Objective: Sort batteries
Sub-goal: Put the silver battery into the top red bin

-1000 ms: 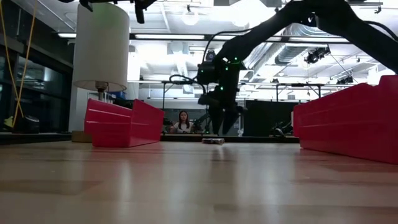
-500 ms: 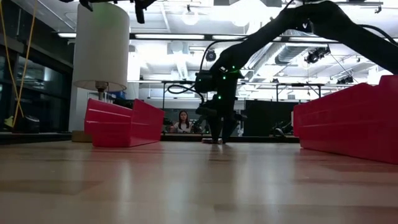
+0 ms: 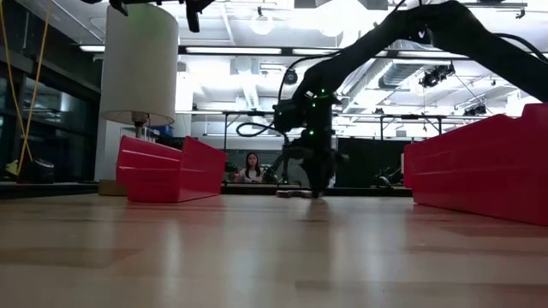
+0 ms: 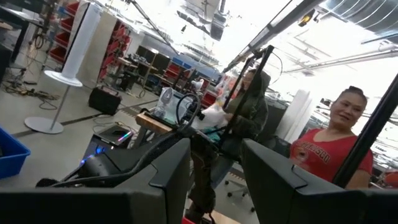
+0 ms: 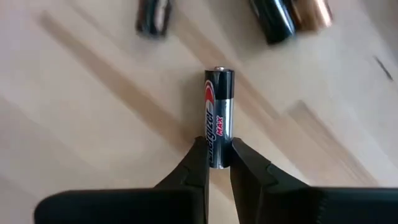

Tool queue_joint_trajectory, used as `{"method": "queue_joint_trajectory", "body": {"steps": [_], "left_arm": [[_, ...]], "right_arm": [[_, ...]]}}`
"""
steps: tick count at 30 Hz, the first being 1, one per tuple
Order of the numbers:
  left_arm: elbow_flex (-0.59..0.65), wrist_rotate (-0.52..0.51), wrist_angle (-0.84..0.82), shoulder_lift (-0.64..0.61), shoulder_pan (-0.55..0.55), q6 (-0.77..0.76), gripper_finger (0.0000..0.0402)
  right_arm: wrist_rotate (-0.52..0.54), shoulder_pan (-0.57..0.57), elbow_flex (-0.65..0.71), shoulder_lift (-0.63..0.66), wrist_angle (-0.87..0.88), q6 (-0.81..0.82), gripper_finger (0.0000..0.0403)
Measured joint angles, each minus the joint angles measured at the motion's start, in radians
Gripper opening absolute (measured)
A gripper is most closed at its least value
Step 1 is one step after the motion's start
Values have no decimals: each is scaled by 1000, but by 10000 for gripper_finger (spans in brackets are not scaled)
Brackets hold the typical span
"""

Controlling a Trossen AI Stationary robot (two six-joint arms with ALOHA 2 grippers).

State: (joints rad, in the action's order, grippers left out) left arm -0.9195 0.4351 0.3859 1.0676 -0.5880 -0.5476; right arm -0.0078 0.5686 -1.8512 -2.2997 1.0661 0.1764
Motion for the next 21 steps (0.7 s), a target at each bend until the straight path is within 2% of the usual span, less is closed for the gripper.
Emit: {"method": "queue_joint_trajectory", "body": {"steps": [7,14,17,21], "left_arm": [[0,0,0,0,0,1,135],[0,0,0,0,-1,28,135],[0,0,0,0,-1,30,135],[0,0,1,0,-1,54,135]], "right_arm": [[0,-7,1,96,117,-70,30],[0,-22,1,263,145,-66,30],[-55,-44,1,328,81,-57,30],[-184,-104,0,364,-159,39,30]]}}
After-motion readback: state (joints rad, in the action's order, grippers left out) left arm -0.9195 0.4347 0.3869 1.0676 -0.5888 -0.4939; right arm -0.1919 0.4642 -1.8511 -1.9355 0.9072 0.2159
